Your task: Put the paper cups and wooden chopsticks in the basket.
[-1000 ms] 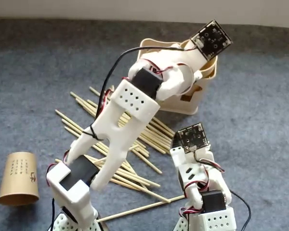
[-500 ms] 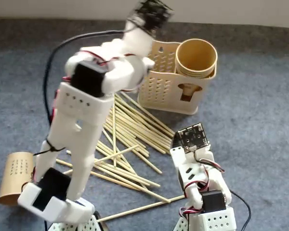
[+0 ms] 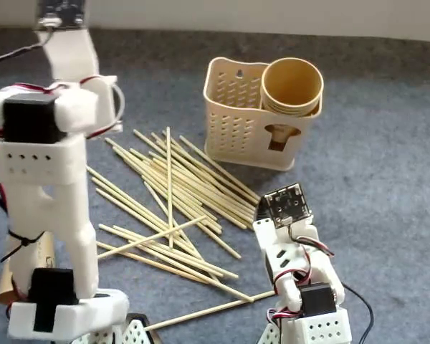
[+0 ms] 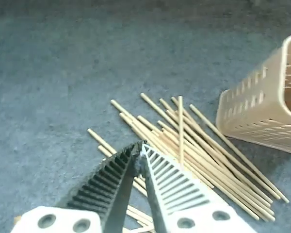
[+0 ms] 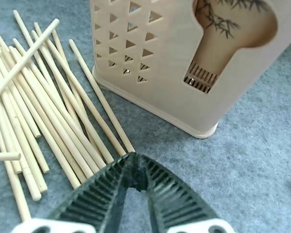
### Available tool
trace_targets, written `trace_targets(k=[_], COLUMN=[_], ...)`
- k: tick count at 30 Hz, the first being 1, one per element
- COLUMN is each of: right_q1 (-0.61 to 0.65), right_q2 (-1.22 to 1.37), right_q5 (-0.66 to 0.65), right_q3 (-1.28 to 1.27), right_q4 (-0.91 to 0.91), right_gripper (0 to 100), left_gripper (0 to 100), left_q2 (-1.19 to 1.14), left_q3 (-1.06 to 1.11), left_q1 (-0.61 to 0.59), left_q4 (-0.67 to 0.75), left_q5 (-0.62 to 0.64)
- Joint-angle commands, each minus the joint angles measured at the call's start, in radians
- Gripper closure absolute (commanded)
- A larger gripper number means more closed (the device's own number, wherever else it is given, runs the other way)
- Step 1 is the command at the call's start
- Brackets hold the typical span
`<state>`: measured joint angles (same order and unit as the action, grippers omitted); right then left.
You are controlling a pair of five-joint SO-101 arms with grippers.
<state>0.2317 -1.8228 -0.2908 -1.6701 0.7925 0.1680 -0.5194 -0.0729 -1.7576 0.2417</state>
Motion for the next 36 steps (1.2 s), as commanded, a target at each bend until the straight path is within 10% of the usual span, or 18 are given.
trace_targets(k=[1, 24, 36], right_q1=[0.007, 0.042, 0.042], right_q2=[-0.005, -0.004, -0.004], right_q5=[-0.014, -0.014, -0.014], right_q3=[-0.099, -0.099, -0.099], right_q4=[0.012, 0.016, 0.016], right_gripper=[98.9, 98.9, 98.9], left_gripper=[98, 99, 70], left_q2=[0.074, 0.475, 0.476], left_q3=[0.079, 0.806, 0.901], left_q1=[-0.151, -0.591, -0.917], left_q4=[-0.009, -0.014, -0.014], left_q5=[0.034, 0.028, -0.175])
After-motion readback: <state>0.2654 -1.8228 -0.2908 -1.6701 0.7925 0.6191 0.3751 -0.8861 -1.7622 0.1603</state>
